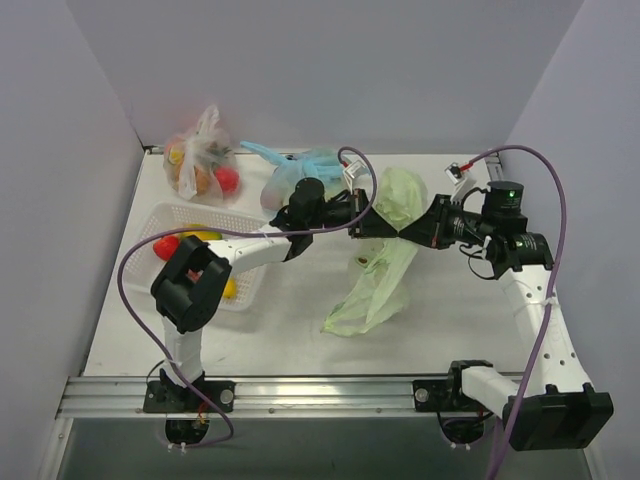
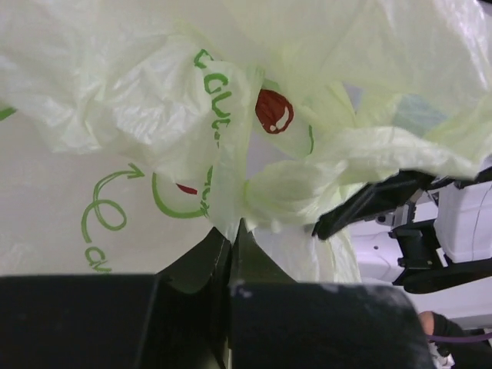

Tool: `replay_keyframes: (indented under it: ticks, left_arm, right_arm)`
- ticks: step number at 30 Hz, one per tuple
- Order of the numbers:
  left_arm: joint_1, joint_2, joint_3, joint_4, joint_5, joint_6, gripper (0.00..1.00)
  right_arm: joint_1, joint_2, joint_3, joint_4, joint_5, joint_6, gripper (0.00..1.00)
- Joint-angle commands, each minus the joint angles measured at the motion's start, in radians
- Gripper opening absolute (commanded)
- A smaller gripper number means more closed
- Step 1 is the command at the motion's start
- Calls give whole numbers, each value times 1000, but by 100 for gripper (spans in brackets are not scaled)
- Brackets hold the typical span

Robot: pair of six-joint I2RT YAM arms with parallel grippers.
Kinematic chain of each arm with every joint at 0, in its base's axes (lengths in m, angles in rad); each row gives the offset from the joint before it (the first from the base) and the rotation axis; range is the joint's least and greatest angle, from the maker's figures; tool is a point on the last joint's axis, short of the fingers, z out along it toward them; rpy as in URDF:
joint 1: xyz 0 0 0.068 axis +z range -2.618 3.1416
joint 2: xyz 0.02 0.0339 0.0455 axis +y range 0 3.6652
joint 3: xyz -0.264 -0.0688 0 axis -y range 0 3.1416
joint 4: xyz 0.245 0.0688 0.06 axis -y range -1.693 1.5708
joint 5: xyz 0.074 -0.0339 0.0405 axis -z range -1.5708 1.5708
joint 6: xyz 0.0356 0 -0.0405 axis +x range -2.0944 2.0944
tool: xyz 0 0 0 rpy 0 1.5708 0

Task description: Place the fake fruits into the plastic bag and tie a complex knot

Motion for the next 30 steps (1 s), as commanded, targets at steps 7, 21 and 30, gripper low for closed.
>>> replay_keyframes:
  ticks: [7,21,30]
  left_arm:
    - [244,-139,116,-692,-152,549,0]
    - [237,-189,-23,-753,-128,588,2]
    - [283,-319,-201,-544,-44,609,57]
  right_arm:
    - [-292,10,167,-427,76,-332,0]
    - [-259,137,385,-655,79,-424,0]
    - [28,226,299,-440,291,-348,0]
